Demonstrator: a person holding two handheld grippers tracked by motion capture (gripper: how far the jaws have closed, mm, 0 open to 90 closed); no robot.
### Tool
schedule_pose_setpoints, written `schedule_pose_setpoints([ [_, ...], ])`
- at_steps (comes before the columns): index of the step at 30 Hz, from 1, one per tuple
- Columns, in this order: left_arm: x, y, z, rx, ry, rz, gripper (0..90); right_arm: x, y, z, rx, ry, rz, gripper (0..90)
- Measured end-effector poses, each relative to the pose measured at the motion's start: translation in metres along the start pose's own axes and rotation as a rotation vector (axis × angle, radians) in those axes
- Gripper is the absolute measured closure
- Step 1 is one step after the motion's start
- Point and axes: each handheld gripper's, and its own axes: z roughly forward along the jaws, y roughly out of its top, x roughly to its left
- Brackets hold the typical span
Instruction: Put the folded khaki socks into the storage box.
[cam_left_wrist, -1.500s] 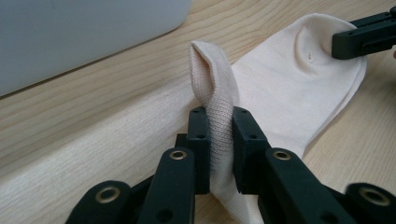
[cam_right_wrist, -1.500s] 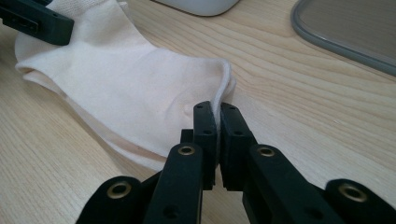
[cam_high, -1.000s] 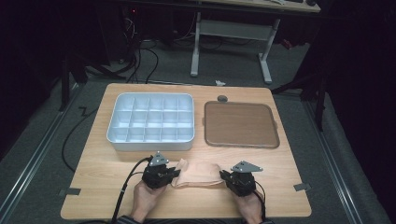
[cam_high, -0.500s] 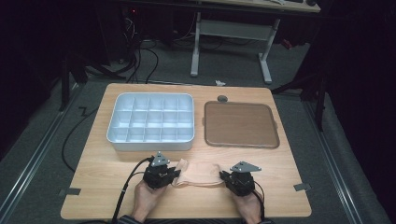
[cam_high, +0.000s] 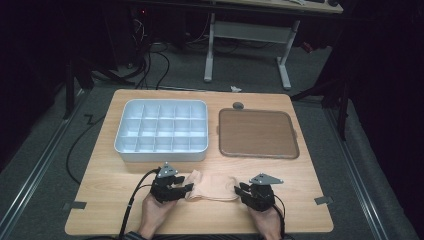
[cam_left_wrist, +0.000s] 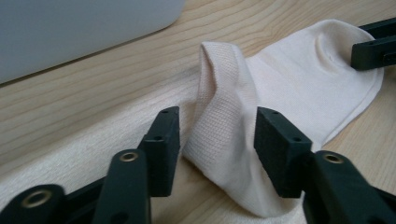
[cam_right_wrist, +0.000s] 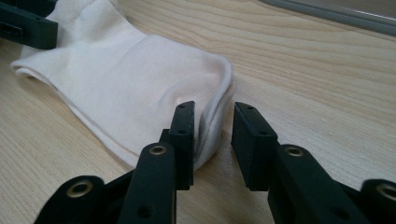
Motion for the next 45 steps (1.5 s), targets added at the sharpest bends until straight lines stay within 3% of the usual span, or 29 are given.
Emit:
schedule_pose_setpoints([
  [1,0.003,0.001,-0.004,0.015,0.007,0.044,47.1,-0.002,0.000,-0.003,-0.011,-0.003,0.006,67.4],
  [2,0.003,0.001,-0.004,0.015,0.007,0.044,46.2,-0.002,0.000,-0.003,-0.011,-0.003,0.006,67.4],
  [4,0.008,0.004,-0.010,0.035,0.012,0.106,45.2,-0.002,0.001,-0.006,-0.017,-0.009,0.018,66.5],
  [9,0.011,0.014,-0.016,0.045,0.017,0.148,43.2,-0.002,0.006,-0.020,-0.066,-0.042,0.027,64.5],
  [12,0.010,0.019,-0.016,0.049,0.018,0.149,43.3,0.001,0.011,-0.028,-0.087,-0.034,0.033,67.6],
  [17,0.010,0.026,-0.014,0.055,0.024,0.155,43.4,0.019,0.016,-0.027,-0.111,0.001,-0.011,76.5],
  [28,0.015,0.033,0.005,0.071,0.002,0.129,43.4,0.056,0.016,0.006,-0.051,0.079,-0.063,84.0],
  [39,0.016,0.027,0.004,0.094,0.018,0.124,46.4,0.069,0.016,0.025,-0.027,0.094,-0.091,84.7],
  [45,0.016,0.018,0.000,0.132,0.033,0.129,48.8,0.072,0.019,0.030,-0.026,0.092,-0.100,85.0],
])
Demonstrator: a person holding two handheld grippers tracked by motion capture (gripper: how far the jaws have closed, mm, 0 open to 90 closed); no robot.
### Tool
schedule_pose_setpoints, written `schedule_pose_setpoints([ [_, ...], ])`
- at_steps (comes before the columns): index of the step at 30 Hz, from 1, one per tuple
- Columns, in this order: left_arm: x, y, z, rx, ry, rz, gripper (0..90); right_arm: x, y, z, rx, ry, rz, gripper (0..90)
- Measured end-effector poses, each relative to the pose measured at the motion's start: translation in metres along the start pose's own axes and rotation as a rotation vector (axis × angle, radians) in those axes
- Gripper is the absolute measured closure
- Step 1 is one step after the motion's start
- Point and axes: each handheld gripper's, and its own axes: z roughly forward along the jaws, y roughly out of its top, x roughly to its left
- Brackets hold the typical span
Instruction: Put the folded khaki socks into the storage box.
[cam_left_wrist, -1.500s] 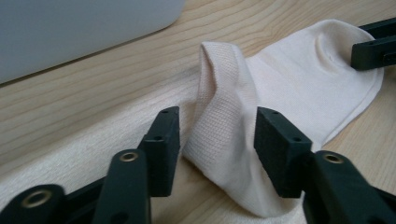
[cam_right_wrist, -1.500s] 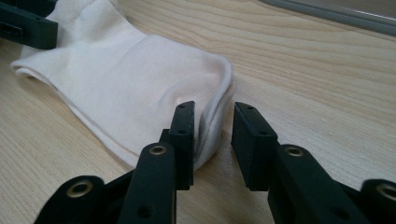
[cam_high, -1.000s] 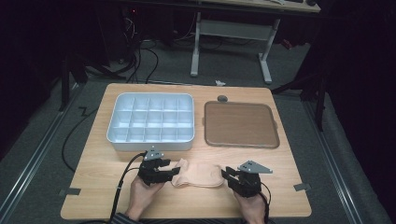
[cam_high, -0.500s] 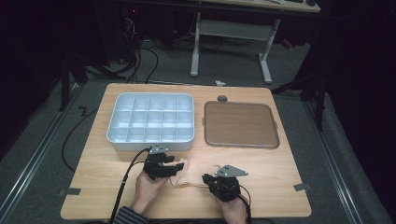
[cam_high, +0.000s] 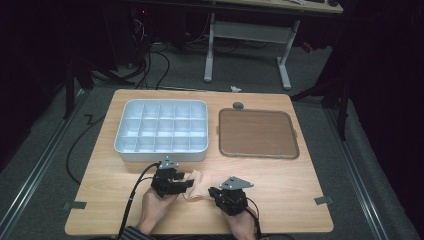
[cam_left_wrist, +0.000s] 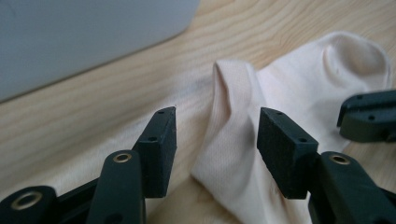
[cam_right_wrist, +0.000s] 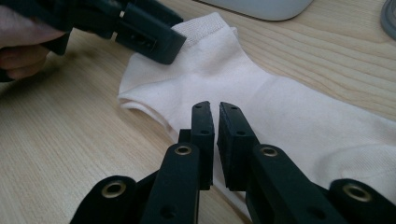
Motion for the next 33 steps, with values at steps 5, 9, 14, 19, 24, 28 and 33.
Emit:
schedule_pose_setpoints([
  [5,-0.004,-0.008,-0.005,0.003,0.006,-0.003,50.5,-0.001,0.000,0.003,0.021,-0.012,-0.006,85.3],
  [9,-0.007,-0.009,-0.007,0.011,0.027,0.004,51.6,-0.001,-0.001,0.003,0.024,-0.014,-0.007,85.4],
  [14,-0.010,-0.011,-0.008,0.021,0.012,0.008,57.7,-0.001,-0.002,0.005,0.039,-0.024,-0.017,85.5],
  [19,-0.012,-0.011,-0.008,0.030,0.021,0.009,63.1,-0.001,-0.003,0.007,0.047,-0.021,-0.010,85.7],
  [24,-0.010,-0.012,-0.007,0.025,-0.005,-0.010,73.0,-0.002,-0.003,0.007,0.050,-0.022,-0.008,86.1],
  [28,-0.008,-0.012,-0.006,0.024,-0.026,-0.026,77.8,-0.002,-0.003,0.007,0.053,-0.022,-0.013,86.3],
  [33,-0.006,-0.013,-0.007,0.010,-0.053,-0.040,79.8,-0.003,-0.003,0.007,0.049,-0.016,-0.014,86.6],
])
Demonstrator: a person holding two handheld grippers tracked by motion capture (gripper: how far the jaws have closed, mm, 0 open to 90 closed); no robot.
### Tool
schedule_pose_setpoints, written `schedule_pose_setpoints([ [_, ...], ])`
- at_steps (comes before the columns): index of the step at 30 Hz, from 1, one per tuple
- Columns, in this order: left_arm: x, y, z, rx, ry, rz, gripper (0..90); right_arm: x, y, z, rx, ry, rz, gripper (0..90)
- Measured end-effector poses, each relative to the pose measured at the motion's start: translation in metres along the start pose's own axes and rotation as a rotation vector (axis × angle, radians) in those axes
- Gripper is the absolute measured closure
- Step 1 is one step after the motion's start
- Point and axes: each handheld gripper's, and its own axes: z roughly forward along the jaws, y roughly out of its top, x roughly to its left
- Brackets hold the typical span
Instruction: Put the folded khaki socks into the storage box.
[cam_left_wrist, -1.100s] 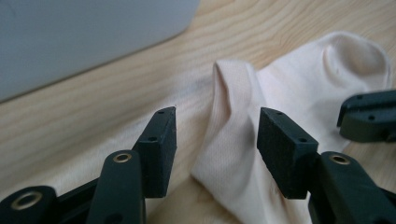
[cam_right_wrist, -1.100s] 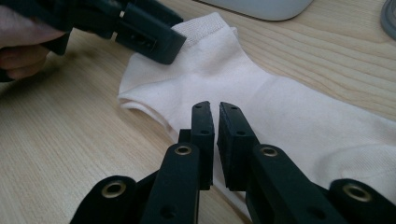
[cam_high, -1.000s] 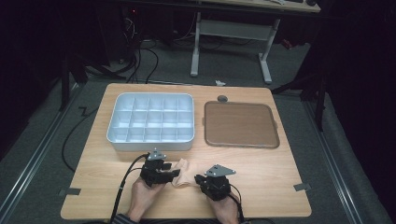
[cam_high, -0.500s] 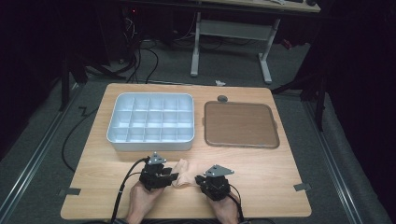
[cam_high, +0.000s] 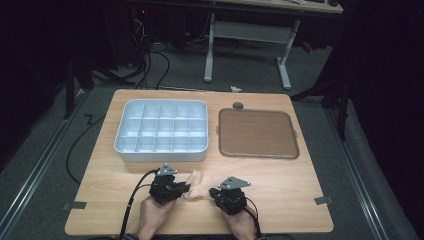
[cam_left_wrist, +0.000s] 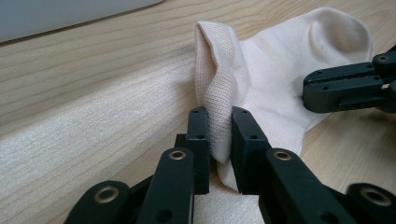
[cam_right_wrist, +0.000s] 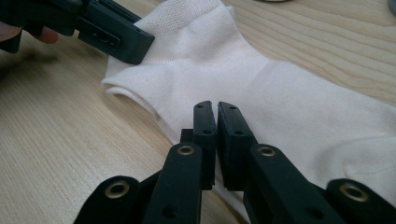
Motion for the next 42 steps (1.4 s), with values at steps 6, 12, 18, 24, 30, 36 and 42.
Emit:
schedule_pose_setpoints([
  [6,0.001,0.001,-0.007,-0.034,-0.045,-0.005,81.0,-0.001,0.000,0.000,-0.001,0.005,0.001,86.7],
  [12,0.000,0.005,-0.011,-0.059,-0.074,-0.004,81.0,-0.002,0.001,0.000,0.008,0.015,-0.008,87.7],
  [18,-0.003,0.009,-0.016,-0.089,-0.101,0.005,80.8,-0.002,0.001,0.001,0.008,0.006,-0.025,88.4],
  [24,-0.005,0.010,-0.017,-0.098,-0.094,0.004,80.6,-0.002,0.002,0.001,0.013,0.010,-0.028,88.8],
  [30,-0.010,0.013,-0.019,-0.102,-0.091,0.044,81.2,-0.002,0.005,0.003,0.021,0.014,-0.038,89.2],
  [36,-0.011,0.016,-0.022,-0.099,-0.107,0.046,81.4,-0.001,0.006,0.006,0.014,0.018,-0.044,89.2],
  [42,-0.013,0.017,-0.024,-0.108,-0.085,0.058,81.4,0.001,0.012,0.010,0.028,0.018,-0.066,89.2],
])
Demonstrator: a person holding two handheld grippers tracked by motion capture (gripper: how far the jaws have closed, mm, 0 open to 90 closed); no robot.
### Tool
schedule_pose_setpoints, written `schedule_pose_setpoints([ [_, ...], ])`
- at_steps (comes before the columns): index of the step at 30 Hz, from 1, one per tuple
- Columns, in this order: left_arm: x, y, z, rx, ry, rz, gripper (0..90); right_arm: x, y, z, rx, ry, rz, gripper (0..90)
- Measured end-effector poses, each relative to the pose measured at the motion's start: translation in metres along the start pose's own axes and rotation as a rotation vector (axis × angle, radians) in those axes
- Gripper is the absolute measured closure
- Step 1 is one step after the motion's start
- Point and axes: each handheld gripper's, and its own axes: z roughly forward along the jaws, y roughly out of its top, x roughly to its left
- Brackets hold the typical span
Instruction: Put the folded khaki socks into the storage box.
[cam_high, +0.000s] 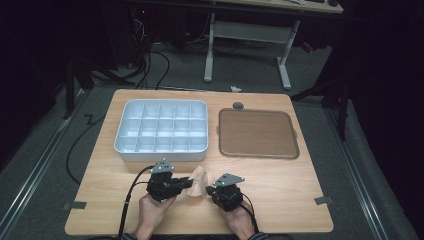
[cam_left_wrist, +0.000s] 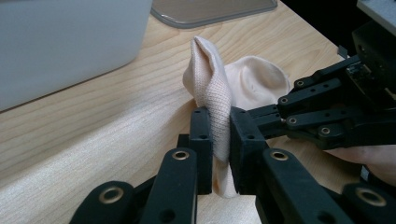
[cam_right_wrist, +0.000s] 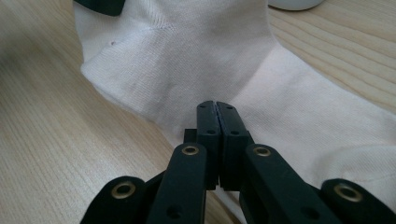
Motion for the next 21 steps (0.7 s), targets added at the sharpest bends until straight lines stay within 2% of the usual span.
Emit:
schedule_pose_setpoints([
  [10,0.000,0.005,0.002,-0.010,-0.031,0.006,81.4,0.002,0.009,0.008,0.013,0.014,-0.023,89.1],
  [13,0.001,0.006,0.005,-0.023,-0.059,-0.013,81.4,-0.001,0.009,0.009,0.006,0.034,0.001,89.1],
  [16,0.003,0.006,0.010,-0.026,-0.071,-0.030,81.4,-0.001,0.011,0.012,0.000,0.038,0.004,89.0],
  [21,0.004,0.007,0.012,-0.027,-0.062,-0.035,81.4,0.000,0.014,0.015,0.002,0.042,-0.002,89.0],
])
